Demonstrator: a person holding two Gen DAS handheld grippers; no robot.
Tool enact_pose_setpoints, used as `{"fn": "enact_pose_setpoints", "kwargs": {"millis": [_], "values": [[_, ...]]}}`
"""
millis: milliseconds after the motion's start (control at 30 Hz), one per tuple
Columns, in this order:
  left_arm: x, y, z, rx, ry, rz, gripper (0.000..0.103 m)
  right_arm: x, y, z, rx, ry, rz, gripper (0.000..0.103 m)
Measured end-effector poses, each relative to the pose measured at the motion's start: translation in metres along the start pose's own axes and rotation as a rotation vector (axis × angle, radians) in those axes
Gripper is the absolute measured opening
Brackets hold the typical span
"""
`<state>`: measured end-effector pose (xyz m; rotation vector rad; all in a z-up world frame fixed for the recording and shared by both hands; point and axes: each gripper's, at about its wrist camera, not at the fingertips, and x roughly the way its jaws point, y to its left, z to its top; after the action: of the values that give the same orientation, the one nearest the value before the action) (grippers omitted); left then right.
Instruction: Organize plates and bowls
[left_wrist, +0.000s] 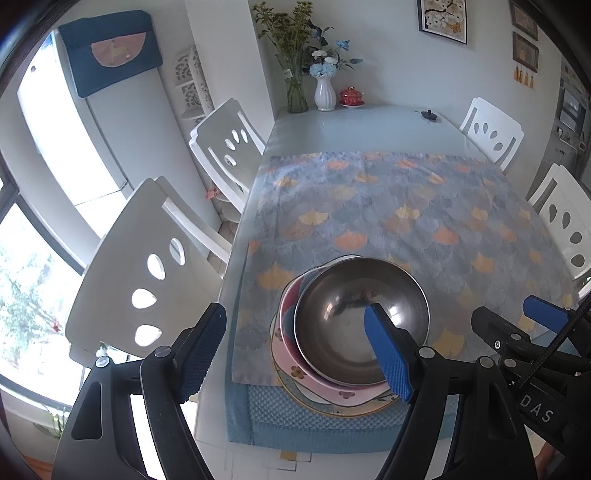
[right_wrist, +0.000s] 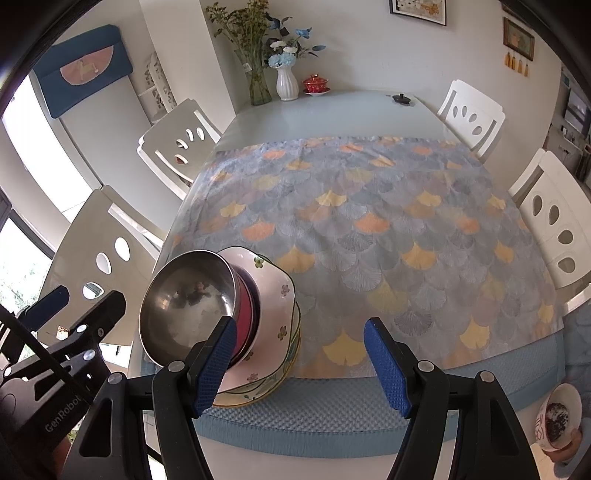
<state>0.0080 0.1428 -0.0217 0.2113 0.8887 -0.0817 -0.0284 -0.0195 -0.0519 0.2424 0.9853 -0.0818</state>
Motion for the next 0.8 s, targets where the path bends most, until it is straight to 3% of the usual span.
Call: {"fn": "enact_pose_setpoints", "kwargs": {"millis": [800], "values": [[0.011,-0.003,0.001,0.023,0.016,-0.011,0.076,0.012,0.006,0.009,-0.010,0.022,-0.003,0.069]]}}
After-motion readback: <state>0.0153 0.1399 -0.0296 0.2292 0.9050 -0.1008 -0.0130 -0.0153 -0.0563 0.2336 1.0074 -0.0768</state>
